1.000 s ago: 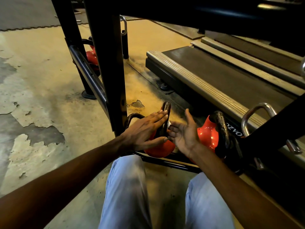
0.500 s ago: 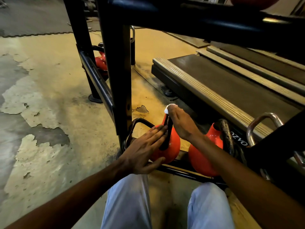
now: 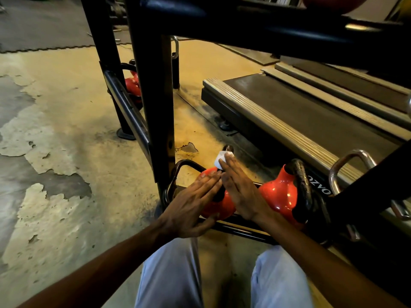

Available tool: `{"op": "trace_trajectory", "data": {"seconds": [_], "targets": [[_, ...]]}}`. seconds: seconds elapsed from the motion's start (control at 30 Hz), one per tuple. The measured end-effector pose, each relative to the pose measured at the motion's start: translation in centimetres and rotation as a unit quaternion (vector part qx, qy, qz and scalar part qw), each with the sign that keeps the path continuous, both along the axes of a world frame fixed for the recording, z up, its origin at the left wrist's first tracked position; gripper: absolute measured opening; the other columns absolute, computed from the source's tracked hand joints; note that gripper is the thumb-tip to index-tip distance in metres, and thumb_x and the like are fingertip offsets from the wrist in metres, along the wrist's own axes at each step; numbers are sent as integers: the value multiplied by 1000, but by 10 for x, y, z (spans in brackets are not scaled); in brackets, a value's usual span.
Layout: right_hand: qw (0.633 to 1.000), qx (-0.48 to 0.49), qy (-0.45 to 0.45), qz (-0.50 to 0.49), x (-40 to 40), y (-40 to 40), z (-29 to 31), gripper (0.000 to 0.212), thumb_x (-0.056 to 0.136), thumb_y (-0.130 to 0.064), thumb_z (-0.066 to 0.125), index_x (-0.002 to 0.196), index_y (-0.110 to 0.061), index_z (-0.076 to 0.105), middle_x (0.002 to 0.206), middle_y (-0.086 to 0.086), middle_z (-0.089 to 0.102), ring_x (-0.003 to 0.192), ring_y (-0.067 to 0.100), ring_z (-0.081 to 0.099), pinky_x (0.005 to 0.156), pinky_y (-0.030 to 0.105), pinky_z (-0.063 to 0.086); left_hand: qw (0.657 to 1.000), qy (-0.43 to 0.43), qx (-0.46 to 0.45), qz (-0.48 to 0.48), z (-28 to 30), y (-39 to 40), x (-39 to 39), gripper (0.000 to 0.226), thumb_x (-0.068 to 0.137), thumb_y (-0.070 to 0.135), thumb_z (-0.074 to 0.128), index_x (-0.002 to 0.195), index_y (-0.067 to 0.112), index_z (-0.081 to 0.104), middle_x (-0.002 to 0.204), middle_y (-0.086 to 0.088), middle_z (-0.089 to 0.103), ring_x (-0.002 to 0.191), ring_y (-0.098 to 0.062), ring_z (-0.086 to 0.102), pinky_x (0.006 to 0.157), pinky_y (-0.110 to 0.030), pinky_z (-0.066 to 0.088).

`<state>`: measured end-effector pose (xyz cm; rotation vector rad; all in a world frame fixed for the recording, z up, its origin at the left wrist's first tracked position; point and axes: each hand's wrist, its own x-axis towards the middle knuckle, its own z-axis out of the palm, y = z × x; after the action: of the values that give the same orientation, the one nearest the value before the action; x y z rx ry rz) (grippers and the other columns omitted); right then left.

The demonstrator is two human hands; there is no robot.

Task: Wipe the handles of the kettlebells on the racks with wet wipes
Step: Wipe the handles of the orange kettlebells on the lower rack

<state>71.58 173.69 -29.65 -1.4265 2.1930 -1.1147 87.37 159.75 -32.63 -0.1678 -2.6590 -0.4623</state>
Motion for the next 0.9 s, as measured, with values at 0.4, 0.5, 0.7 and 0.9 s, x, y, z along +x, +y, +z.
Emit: {"op": "trace_trajectory", "data": {"seconds": [0.4, 0.5, 0.7, 0.9], "targets": [[792, -88, -562, -223, -25, -65, 37, 116, 84, -94, 31, 159, -6, 37, 151, 20, 51, 141, 33, 49, 117, 47, 39, 999, -26, -22, 24, 6, -4, -9, 82, 99, 47, 52, 165, 7, 22, 173, -12, 16, 162, -24, 12, 130, -47, 21], [692, -101, -677, -229, -31, -52, 29, 97, 98, -77, 27, 154, 1, 39, 111, 25, 66, 116, 37, 64, 91, 42, 49, 999, -24, -16, 35, 11, 1, -15, 77, 103, 48, 50, 163, 7, 27, 171, -14, 22, 161, -24, 15, 129, -48, 22], [740, -47, -639, -205, -15, -22, 9, 62, 106, -57, 37, 118, -4, 67, 75, 7, 74, 77, 22, 64, 72, 36, 50, 997, -40, -32, 53, 16, 5, -20, 75, 106, 53, 40, 164, 9, 26, 171, -13, 21, 161, -22, 12, 132, -42, 16], [796, -66, -540, -265, -11, -13, 0, 15, 95, -4, 64, 80, -3, 69, 63, 9, 66, 47, 15, 56, 47, 23, 49, 994, -32, -29, 103, 21, 16, -27, 70, 106, 54, 37, 159, 9, 39, 166, -16, 33, 157, -27, 27, 130, -42, 22]]}}
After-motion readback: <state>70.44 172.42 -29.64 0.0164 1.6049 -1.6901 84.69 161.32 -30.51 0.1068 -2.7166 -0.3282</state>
